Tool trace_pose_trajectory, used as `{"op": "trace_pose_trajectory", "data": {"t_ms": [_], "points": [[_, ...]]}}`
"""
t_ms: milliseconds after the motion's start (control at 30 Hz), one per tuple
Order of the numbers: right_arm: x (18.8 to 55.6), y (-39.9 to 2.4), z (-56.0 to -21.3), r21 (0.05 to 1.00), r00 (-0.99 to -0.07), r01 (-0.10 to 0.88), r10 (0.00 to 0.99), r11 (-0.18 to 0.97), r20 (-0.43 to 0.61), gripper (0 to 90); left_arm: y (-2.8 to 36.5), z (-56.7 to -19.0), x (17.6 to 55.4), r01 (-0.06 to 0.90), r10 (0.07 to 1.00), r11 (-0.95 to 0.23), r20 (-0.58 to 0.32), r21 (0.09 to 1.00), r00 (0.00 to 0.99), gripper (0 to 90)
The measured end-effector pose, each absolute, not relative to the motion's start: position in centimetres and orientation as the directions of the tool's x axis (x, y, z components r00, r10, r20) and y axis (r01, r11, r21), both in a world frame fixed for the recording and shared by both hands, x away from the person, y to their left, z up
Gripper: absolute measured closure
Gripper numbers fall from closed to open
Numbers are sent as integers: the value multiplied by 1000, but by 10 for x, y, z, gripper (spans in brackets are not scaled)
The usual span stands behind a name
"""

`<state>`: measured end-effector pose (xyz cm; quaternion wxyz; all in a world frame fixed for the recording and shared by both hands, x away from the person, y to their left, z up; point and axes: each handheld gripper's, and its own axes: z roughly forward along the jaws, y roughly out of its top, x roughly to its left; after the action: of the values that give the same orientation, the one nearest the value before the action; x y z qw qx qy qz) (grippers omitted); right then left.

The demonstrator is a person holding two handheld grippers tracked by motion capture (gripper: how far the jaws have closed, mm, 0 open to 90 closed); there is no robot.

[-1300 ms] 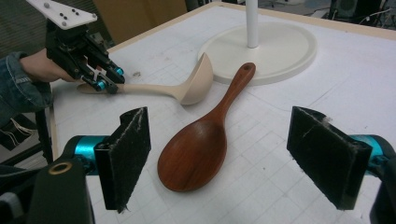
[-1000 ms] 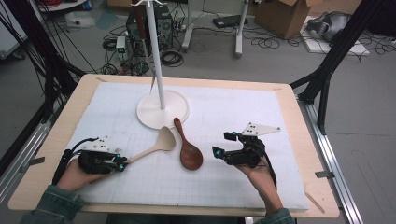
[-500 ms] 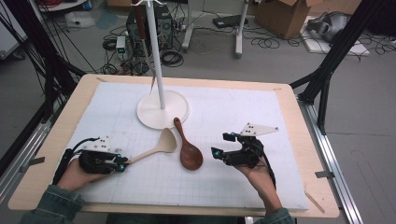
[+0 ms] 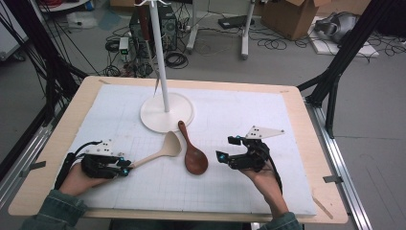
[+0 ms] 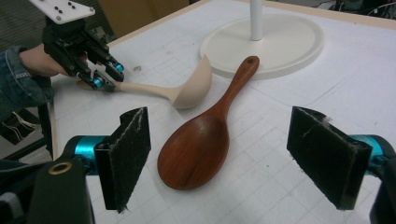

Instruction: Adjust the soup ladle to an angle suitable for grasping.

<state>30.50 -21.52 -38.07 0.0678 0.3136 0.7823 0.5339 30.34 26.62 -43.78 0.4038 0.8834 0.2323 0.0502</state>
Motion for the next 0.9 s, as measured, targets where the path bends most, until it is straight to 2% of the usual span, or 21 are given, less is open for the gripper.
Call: {"op": "trace_pose_trajectory", "data": {"t_ms": [300,600,900], "points": [[309,-211,-382,873,-791,428,563,231,239,209,276,-435,300,369,454,-558,-99,743,886,640],[309,-210,-381,877,-795,420,560,234,231,209,276,-435,299,364,447,-563,-96,742,889,651],[309,-211,-381,874,-793,424,563,237,232,209,260,-432,309,350,431,-574,-89,740,898,675]]}}
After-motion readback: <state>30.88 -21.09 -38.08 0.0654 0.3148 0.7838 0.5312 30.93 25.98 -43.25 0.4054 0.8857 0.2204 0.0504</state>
